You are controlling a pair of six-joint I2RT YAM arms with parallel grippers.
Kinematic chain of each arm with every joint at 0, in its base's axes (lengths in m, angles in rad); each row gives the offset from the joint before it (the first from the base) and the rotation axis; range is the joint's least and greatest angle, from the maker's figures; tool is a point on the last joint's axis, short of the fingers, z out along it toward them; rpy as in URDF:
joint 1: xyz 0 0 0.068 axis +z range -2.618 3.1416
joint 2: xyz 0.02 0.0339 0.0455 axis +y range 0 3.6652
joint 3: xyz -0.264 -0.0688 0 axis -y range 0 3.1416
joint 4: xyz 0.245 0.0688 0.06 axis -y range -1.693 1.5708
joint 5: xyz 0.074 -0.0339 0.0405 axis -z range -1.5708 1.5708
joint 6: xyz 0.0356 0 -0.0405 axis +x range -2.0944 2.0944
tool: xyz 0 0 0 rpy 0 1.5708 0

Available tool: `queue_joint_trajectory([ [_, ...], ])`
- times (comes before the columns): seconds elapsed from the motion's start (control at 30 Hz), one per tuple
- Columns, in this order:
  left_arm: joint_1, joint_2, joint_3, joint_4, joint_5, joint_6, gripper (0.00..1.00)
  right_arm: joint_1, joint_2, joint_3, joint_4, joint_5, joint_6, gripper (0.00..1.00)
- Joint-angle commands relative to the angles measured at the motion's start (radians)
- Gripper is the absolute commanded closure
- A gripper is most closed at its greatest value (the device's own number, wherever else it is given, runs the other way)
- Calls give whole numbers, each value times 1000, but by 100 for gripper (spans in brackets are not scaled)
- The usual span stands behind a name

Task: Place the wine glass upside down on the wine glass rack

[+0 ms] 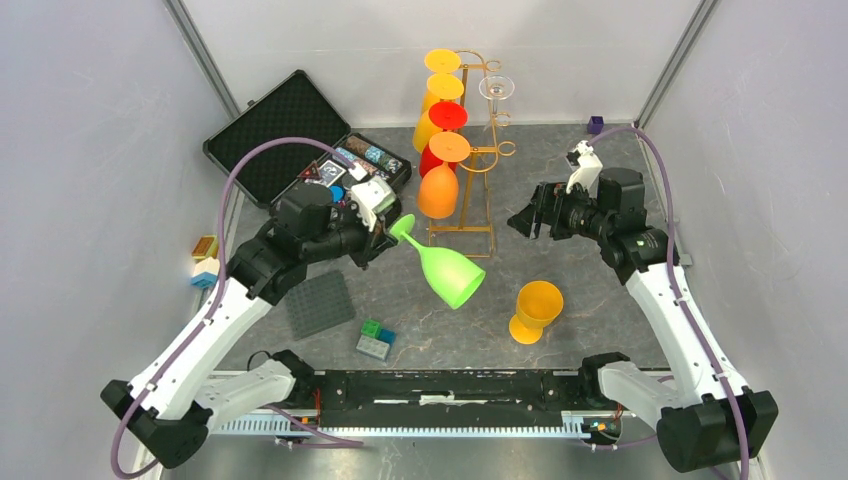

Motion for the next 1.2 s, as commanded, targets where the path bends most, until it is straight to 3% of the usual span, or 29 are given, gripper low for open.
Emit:
queue_joint_trajectory([
  [0.0,-100,17,96,-26,-82,212,98,-3,-3,27,40,-57,38,5],
  [0.5,-518,155,185,-40,-633,564,98,-3,-44,-121,182,-284,260,7],
  [0.63,-596,193,164,25,-792,650,98,-2,-47,-147,190,-358,310,9],
  [0.8,-694,194,74,211,-913,838,98,-3,-34,-137,188,-450,360,12],
  [1.03,-812,207,-129,596,-1052,1176,98,-3,-57,-137,263,-526,463,14],
  [1.17,-835,257,-153,711,-1122,1257,98,-1,-76,-138,330,-553,538,16],
])
